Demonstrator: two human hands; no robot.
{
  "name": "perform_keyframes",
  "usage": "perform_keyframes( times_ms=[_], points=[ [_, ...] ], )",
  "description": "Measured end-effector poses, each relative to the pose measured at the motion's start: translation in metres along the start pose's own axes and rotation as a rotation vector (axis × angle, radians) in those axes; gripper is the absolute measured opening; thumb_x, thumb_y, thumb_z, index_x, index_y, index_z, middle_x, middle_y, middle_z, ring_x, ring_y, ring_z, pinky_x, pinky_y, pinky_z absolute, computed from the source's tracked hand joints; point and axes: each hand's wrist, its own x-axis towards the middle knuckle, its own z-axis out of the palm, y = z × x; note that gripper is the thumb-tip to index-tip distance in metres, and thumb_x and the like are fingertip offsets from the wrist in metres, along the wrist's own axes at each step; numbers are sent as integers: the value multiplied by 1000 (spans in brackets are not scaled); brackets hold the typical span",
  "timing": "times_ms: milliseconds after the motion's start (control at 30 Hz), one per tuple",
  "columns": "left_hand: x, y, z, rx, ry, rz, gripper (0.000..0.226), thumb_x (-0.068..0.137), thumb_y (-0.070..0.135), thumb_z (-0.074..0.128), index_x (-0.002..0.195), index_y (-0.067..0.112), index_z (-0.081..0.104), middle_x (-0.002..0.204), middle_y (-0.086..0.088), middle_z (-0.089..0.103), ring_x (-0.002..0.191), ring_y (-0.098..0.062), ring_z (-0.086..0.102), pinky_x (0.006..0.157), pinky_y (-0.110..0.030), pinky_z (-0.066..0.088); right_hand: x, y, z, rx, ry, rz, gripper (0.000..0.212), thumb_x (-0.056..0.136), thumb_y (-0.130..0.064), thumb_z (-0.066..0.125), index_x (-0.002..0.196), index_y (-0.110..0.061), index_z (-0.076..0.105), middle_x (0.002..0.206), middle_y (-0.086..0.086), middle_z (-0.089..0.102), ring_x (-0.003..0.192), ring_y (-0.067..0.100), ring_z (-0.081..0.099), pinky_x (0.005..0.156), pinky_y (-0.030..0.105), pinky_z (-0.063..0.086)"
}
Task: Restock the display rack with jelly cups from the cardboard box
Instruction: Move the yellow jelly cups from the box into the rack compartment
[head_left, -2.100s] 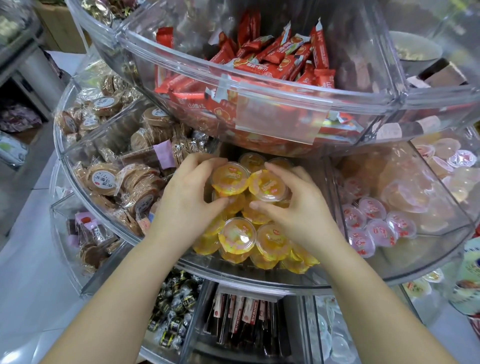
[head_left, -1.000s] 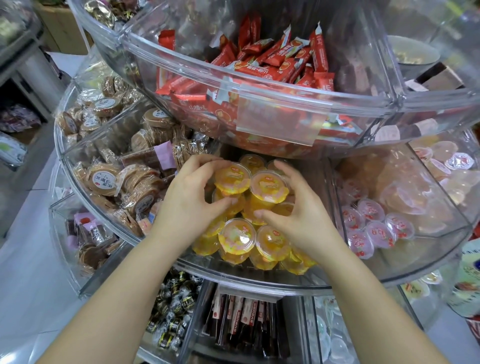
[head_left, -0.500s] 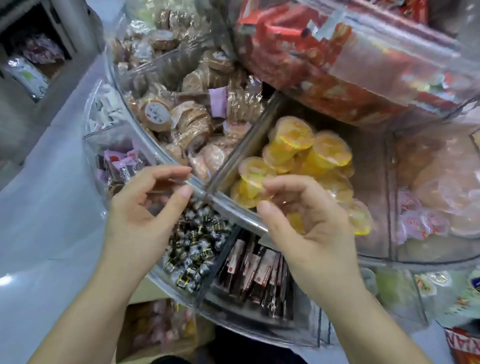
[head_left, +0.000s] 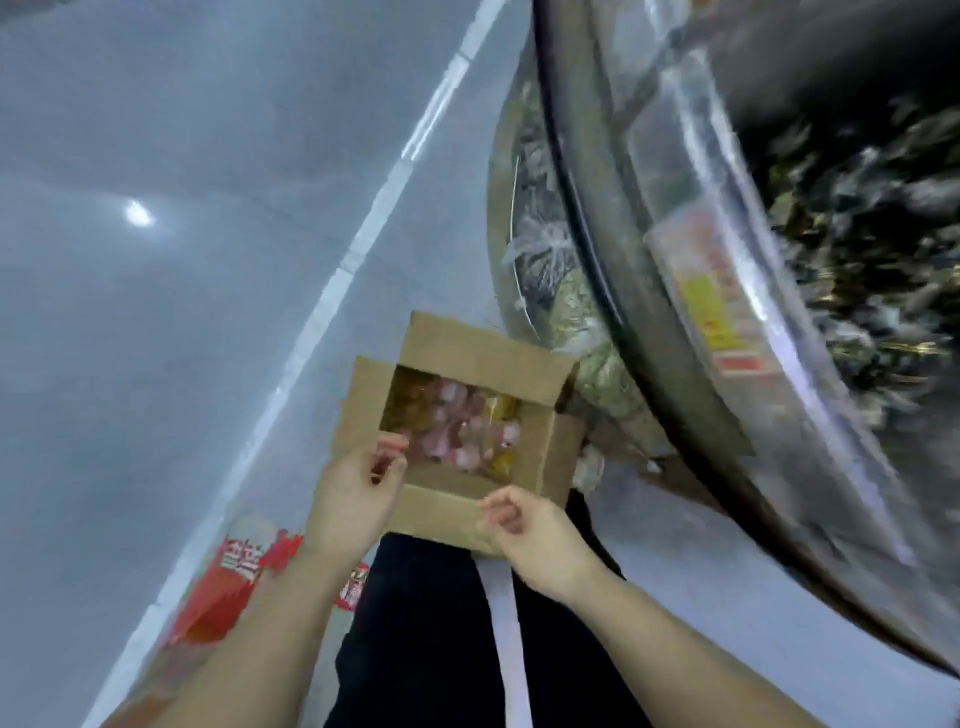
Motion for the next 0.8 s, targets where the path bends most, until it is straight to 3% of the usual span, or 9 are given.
perform_keyframes(
  times_ms=[67,133,200,300,433,567,667,800],
  points=[
    [38,-45,28,120,-90,-29,12,87,12,57,92,19,66,91,4,68,77,-21,61,66,-25,40,64,30,13,-69,12,128,26,90,-12,54,116,-8,57,98,7,60,88,15,53,62,7,40],
    [74,-81,60,178,-187,-5,18,85,6,57,100,13,65,93,-3,68,88,-24,62,74,-27,41,123,58,19,-231,28,224,26,90,-14,54,115,-6,59,110,13,63,96,22,59,68,17,45],
    [109,-109,91,242,-231,42,23,84,6,58,106,9,64,100,-9,68,96,-27,61,83,-30,42,175,80,21,-440,37,253,25,90,-17,54,112,-6,60,112,14,64,102,29,61,77,29,47],
    [159,-140,131,341,-254,81,38,84,12,60,121,6,53,119,-18,56,112,-33,52,95,-34,39,243,106,26,-535,107,194,25,88,-19,57,110,-7,59,111,16,64,102,30,61,76,28,45],
    [207,-159,173,484,-155,28,59,84,11,58,136,1,30,138,-23,35,127,-38,35,106,-41,29,316,128,32,-305,233,202,36,86,-29,62,115,-8,62,120,15,63,111,29,58,93,31,46],
    [229,-163,191,665,165,130,51,83,3,51,132,4,36,134,-23,37,122,-40,35,100,-44,32,363,132,35,12,426,304,52,81,-41,67,112,0,62,110,15,65,104,30,61,93,40,49],
    [248,-163,193,757,131,108,34,90,2,35,123,7,42,134,-16,39,129,-33,27,103,-39,27,377,135,32,57,448,369,51,80,-42,67,107,2,64,110,17,65,102,32,63,90,47,51],
    [250,-157,187,822,78,182,26,90,2,36,114,8,45,122,-16,46,121,-34,33,96,-40,30,358,136,34,179,484,300,33,76,-26,73,102,-7,66,102,11,68,92,27,67,81,36,55]
  ],
)
